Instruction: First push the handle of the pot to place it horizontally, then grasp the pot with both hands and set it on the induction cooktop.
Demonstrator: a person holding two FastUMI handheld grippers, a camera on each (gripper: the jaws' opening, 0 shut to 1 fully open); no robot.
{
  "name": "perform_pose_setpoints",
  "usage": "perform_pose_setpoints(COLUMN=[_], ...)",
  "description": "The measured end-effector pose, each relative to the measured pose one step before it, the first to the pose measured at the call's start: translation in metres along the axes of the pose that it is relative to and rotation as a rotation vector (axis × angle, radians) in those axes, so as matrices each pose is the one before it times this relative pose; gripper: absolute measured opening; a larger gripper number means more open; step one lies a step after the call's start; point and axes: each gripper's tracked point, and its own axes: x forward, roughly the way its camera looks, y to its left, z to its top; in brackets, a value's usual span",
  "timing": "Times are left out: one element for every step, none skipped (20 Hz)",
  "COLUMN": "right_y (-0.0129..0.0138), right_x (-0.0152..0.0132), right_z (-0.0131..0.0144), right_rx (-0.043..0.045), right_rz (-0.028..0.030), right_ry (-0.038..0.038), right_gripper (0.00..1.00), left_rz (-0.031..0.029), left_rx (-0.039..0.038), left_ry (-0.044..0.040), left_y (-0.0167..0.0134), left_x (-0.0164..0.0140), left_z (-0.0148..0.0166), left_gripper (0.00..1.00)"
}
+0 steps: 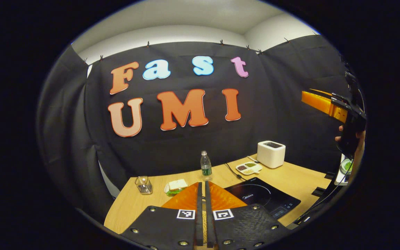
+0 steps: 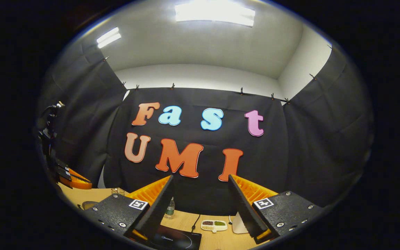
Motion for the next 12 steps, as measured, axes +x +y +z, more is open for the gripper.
perform_pose_setpoints(right_y=[0.00236, 0.00185, 0.00258, 0.00175, 0.0018, 0.00122, 0.00069, 0.00111, 0.0011, 0.001, 0.00049, 0.00123], right_x=[0.00095, 0.00025, 0.00128, 0.00023, 0.0008, -0.0001, -0.00016, 0.00005, 0.00141, 0.00111, 0.00023, 0.00075], right_z=[-0.0066, -0.00553, -0.00589, -0.0053, -0.00532, -0.00488, -0.00401, -0.0038, -0.00509, -0.00544, -0.00506, -0.00444], right_rx=[0.0001, 0.00088, 0.00181, 0.00418, 0.0048, 0.00404, 0.00201, -0.00073, -0.00273, -0.00302, -0.00363, -0.00165], right_rz=[0.00151, 0.00257, 0.00306, 0.00305, 0.00246, 0.00097, -0.00043, -0.00218, -0.00295, -0.0057, -0.00433, -0.0038], right_ry=[0.00455, 0.00526, 0.00485, 0.00184, -0.00017, -0.0024, -0.00439, -0.00261, -0.00174, 0.0017, 0.0062, 0.0073], right_gripper=[0.95, 0.95, 0.95, 0.95, 0.95, 0.95, 0.95, 0.95, 0.95, 0.95, 0.95, 0.95], left_rz=[-0.01587, -0.01427, -0.00362, 0.01239, 0.01471, -0.00102, -0.00883, -0.01181, -0.01421, -0.00921, -0.00063, 0.00474], left_rx=[-0.02242, -0.02228, -0.01911, -0.01016, -0.00855, -0.01052, -0.02299, -0.02843, -0.03227, -0.02812, -0.02812, -0.01724], left_ry=[0.04106, 0.03855, 0.0328, 0.03123, 0.0304, 0.03477, 0.03793, 0.04508, 0.04931, 0.05813, 0.04833, 0.0268], left_y=[-0.00363, -0.00349, -0.00029, 0.00403, 0.00551, 0.00155, -0.00047, -0.00119, 0.00063, 0.00235, 0.00437, 0.00444], left_x=[0.00058, 0.0013, -0.00088, -0.00057, -0.00037, 0.00082, 0.00081, 0.00074, 0.00463, 0.00083, -0.00097, 0.00078], left_z=[-0.01777, -0.017, -0.01218, -0.01088, -0.01292, -0.01255, -0.01448, -0.01538, -0.01683, -0.01454, -0.01282, -0.00575], left_gripper=[0.05, 0.04, 0.04, 0.04, 0.05, 0.0, 0.04, 0.04, 0.04, 0.04, 0.04, 0.05])
